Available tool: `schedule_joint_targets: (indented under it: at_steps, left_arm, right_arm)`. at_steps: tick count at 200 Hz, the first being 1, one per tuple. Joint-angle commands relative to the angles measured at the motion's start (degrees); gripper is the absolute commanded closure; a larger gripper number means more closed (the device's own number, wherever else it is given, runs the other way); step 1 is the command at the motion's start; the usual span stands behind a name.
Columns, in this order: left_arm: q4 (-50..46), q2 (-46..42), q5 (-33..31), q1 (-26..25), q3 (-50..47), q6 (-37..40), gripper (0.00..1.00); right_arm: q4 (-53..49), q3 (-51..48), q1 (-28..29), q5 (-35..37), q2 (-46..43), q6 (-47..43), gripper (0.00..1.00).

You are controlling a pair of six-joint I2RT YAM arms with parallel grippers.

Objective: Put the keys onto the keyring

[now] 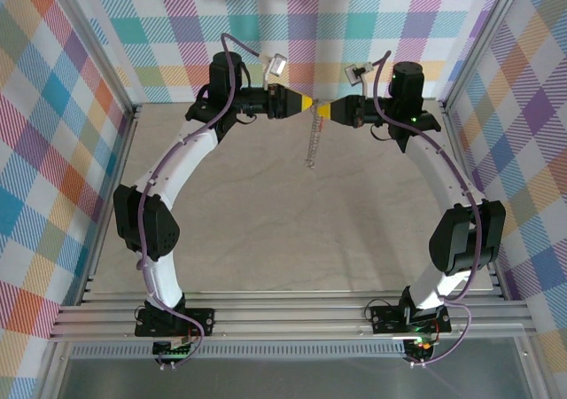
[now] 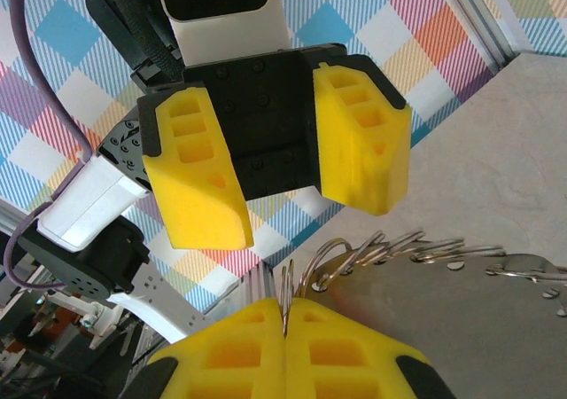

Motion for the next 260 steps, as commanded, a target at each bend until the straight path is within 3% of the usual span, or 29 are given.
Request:
schedule_joint_targets:
  at_steps: [1, 260]
  left_arm:
    - [0.43, -0.78, 1.01, 0.50, 1.94, 0.54, 0.55]
    - [4.55, -4.87, -0.59, -2.26, -3.63, -0.48, 0.65]
  right_arm:
    - [2.18, 0.78, -0.08, -1.35, 0.32, -0.93, 1.00]
    - [4.87, -0.54, -0.26, -0.46, 2.06, 0.96, 1.00]
